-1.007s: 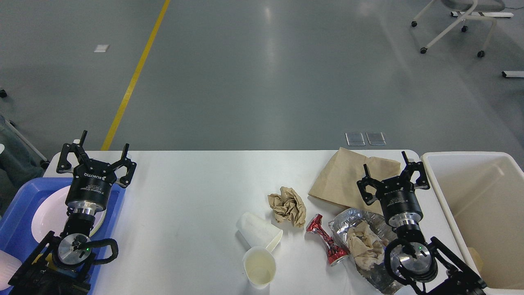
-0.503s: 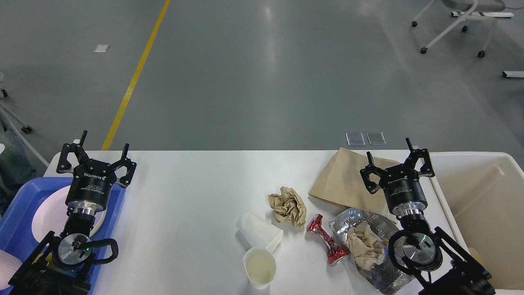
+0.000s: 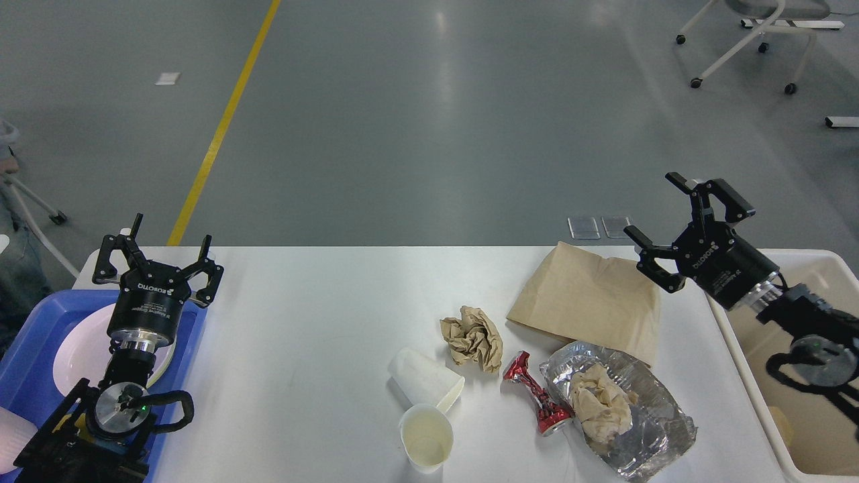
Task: Tidy desktop
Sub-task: 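Raise the right gripper up from the crumpled paper toward the bin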
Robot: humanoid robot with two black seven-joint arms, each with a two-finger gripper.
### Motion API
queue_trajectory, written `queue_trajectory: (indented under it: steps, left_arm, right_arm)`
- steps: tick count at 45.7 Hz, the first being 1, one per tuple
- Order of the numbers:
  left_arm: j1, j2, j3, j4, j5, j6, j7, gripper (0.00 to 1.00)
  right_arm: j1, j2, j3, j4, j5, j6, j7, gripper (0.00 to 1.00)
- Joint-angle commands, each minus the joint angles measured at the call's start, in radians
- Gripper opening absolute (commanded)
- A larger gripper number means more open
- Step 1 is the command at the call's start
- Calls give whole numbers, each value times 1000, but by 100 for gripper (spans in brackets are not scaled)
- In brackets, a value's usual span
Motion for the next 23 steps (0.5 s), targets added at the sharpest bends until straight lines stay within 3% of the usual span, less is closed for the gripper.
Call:
queue_trajectory:
  steps: [1,8,16,23]
  left_arm:
    - [0,0,0,0,0,0,0,96]
    - [0,0,0,0,0,0,1,96]
    - [0,0,0,0,0,0,0,96]
    - [0,0,0,0,0,0,0,96]
  right_arm:
    - [307,-132,-369,2,40,43,0,100]
    - [669,-124,-884,2,161,71,-2,100]
    - [1014,9,-1414,30,184,75,-2,100]
    - [1273,152,-1708,73,191,107,-3,100]
